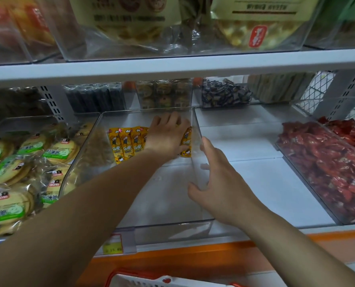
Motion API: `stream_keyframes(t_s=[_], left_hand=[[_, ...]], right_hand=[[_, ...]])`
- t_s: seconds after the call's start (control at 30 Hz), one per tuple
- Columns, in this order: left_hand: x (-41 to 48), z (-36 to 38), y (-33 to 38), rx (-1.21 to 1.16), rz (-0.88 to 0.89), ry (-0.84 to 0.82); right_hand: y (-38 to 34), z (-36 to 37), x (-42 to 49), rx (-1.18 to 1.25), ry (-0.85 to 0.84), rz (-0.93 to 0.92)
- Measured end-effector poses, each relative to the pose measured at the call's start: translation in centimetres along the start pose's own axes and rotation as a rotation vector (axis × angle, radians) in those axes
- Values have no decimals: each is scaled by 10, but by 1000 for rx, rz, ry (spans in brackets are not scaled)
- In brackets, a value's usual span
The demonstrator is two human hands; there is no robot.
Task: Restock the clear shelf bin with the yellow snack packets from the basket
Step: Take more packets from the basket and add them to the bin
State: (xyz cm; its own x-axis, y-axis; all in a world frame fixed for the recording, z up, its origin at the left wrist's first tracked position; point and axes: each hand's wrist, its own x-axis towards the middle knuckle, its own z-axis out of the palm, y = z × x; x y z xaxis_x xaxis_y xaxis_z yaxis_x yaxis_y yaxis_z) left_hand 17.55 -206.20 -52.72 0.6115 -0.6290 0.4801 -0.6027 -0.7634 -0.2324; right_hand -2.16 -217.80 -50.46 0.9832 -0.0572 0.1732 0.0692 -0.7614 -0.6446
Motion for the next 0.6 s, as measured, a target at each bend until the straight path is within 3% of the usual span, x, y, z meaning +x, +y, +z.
stream_keyframes(t_s=[0.1, 0.23, 0.37, 0.43, 0.5, 0.6], left_hand=[[2, -1, 1, -32, 2, -33], [3, -38, -5, -154, -7, -206], [-39, -111, -28, -189, -39, -279], [-76, -144, -47, -234, -121, -259], [-116, -167, -65, -281, -243, -204], [-167, -176, -78, -311, -462, -116]], right_hand=[[2, 1, 0, -17, 1, -6], [1, -4, 0, -67, -16, 10], [-11, -17, -3, -406, 49, -7], [-25, -24, -1, -559, 138, -132], [-45, -23, 6, -533, 199, -231], [-69, -2, 32, -431, 29, -226]])
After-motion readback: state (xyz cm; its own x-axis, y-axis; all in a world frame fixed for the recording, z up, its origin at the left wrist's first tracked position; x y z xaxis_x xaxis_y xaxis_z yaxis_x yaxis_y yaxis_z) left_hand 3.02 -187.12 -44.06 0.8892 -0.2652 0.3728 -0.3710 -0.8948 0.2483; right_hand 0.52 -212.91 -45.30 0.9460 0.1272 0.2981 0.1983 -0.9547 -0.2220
